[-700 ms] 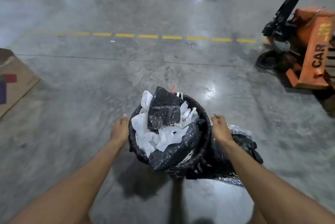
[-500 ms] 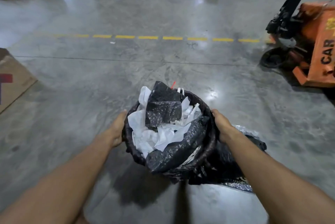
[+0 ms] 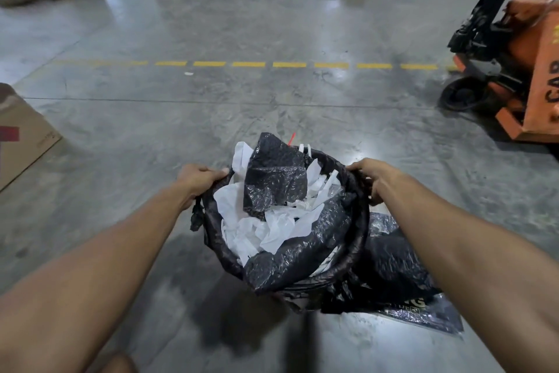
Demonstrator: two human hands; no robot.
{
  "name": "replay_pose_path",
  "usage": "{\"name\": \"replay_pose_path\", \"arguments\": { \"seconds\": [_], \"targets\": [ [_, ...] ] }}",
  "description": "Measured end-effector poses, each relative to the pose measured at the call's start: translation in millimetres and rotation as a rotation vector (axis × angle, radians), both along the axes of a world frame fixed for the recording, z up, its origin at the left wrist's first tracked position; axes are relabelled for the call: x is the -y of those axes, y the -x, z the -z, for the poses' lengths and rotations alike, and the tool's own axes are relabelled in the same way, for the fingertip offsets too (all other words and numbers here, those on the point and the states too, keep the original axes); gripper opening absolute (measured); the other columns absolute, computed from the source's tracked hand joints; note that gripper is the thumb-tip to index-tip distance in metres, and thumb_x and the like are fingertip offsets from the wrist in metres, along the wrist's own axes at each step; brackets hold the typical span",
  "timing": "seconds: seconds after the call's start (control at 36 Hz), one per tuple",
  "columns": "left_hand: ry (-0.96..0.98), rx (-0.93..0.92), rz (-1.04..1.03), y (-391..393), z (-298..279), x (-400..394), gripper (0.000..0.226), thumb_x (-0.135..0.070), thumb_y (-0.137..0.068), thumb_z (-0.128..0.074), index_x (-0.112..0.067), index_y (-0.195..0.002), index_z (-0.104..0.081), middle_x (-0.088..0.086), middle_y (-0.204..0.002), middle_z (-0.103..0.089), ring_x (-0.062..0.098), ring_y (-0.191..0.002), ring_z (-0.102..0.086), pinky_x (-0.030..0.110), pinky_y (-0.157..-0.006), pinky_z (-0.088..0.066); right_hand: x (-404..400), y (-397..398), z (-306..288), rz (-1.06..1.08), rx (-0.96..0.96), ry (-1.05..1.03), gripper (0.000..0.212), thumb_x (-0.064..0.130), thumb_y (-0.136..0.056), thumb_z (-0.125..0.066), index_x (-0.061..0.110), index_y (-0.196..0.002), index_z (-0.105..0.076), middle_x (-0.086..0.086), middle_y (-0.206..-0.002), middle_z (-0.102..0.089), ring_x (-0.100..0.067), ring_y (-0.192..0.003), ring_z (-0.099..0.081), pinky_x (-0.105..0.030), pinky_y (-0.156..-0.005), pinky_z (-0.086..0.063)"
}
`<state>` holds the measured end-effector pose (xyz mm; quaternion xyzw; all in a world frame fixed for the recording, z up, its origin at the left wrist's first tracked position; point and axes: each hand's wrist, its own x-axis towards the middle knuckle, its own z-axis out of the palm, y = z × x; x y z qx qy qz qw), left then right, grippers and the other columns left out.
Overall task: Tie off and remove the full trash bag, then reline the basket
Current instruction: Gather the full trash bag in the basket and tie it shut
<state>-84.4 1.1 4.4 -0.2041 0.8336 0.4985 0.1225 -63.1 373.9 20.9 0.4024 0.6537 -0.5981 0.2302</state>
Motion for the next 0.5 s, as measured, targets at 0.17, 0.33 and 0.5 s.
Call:
{"name": "replay_pose_path", "arguments": {
  "seconds": [0.17, 0.33, 0.5],
  "targets": [
    [-0.137, -0.055, -0.024, 11, -15, -12, 0.025, -0.027, -0.094, -0.067, -0.017, -0.072, -0.064, -0.004, -0.056, -0.062, 0.016, -0.059, -0.052, 0.029, -0.063, -0.046, -2, 16, -13, 0.116, -0.264, -0.044, 0.02, 0.008, -0.079, -0.074, 0.004, -0.099, -0.071, -0.006, -0.075, -0.061, -0.023, -0.06, -0.059, -0.026, -0.055, -0.051],
    [-0.287, -0.014, 0.077, 7, -30, -27, 0.03, -0.025, -0.104, -0.05, -0.017, -0.077, -0.059, -0.007, -0.048, -0.052, 0.005, -0.04, -0.036, 0.018, -0.04, -0.032, 4, 18, -13, -0.027, -0.254, -0.059, 0.032, 0.023, -0.078, -0.079, 0.007, -0.102, -0.067, -0.01, -0.072, -0.058, -0.025, -0.056, -0.056, -0.035, -0.064, -0.054],
    [-0.553, -0.089, -0.035, 0, -44, -23, 0.031, -0.021, -0.104, -0.05, -0.008, -0.079, -0.062, 0.002, -0.05, -0.067, 0.011, -0.042, -0.063, 0.023, -0.042, -0.053, 5, 18, -14, -0.262, -0.242, -0.37, 0.036, 0.029, -0.07, -0.088, 0.008, -0.089, -0.066, -0.01, -0.083, -0.07, -0.025, -0.07, -0.065, -0.029, -0.063, -0.051]
  ]
}}
